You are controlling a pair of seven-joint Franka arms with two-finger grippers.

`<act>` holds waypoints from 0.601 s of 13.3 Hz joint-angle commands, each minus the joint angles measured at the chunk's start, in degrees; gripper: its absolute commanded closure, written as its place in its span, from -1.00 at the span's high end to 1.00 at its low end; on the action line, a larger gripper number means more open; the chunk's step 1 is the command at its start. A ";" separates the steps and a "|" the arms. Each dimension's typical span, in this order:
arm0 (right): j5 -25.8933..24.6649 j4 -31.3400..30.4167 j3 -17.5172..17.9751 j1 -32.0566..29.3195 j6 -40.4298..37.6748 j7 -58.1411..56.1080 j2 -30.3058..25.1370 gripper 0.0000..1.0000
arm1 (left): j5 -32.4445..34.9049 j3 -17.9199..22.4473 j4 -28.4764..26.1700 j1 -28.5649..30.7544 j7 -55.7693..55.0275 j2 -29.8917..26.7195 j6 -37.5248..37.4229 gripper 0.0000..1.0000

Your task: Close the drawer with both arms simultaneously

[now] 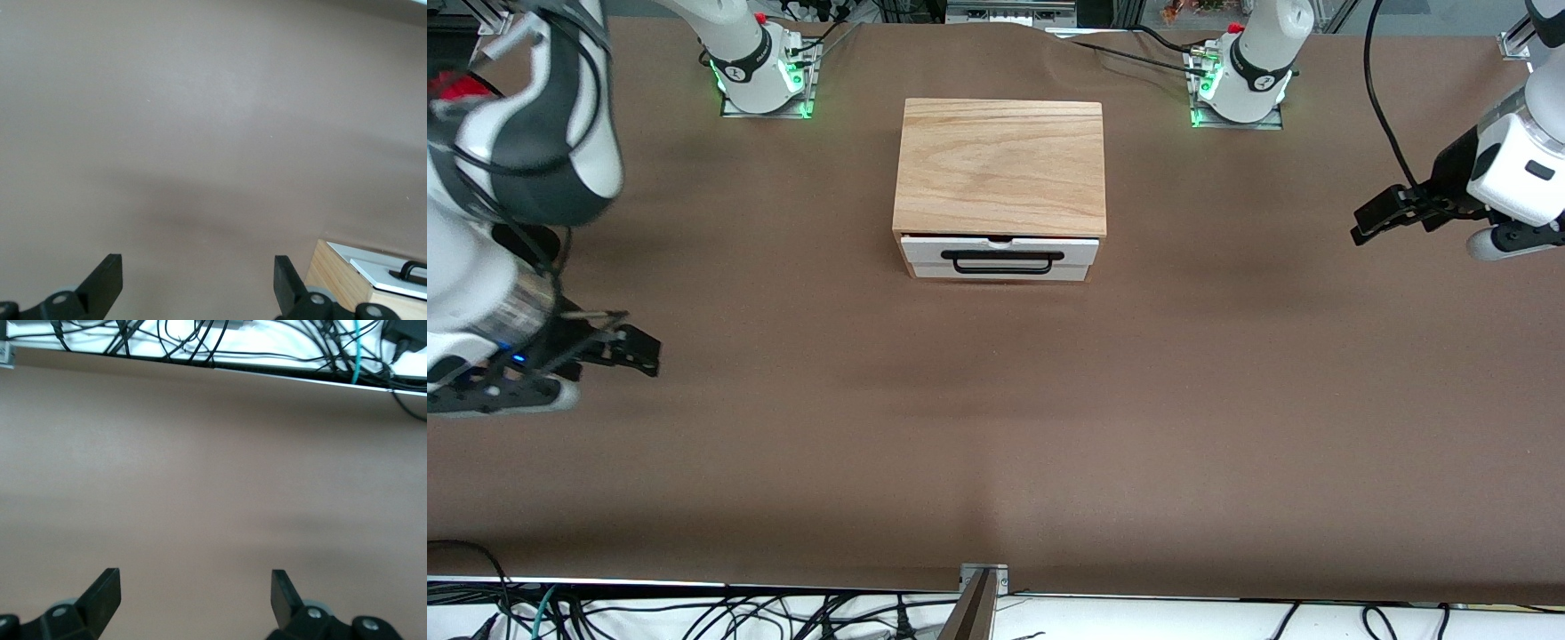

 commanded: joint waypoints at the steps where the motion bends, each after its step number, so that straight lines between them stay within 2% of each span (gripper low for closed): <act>1: -5.59 -8.17 6.36 -4.49 -2.35 -0.08 -9.84 1.00 | -0.75 0.11 2.00 2.11 -0.33 0.76 -1.15 1.00; 3: -10.78 -10.29 11.18 -8.42 -3.51 -0.25 -13.10 1.00 | -1.98 0.11 2.09 2.11 -0.77 0.76 -1.15 1.00; 4: -10.98 -11.95 12.77 -10.53 -3.68 -0.26 -14.42 1.00 | -2.60 0.20 2.79 2.20 -0.86 0.76 -1.24 1.00; 6: -10.98 -14.50 13.23 -12.22 -4.65 -0.43 -16.53 1.00 | -2.69 -0.15 2.97 2.03 -1.04 0.76 -1.33 1.00; 8: -10.72 -18.54 16.99 -16.42 -4.48 0.18 -19.08 1.00 | -2.69 -0.15 2.97 2.03 -0.95 0.85 -1.33 1.00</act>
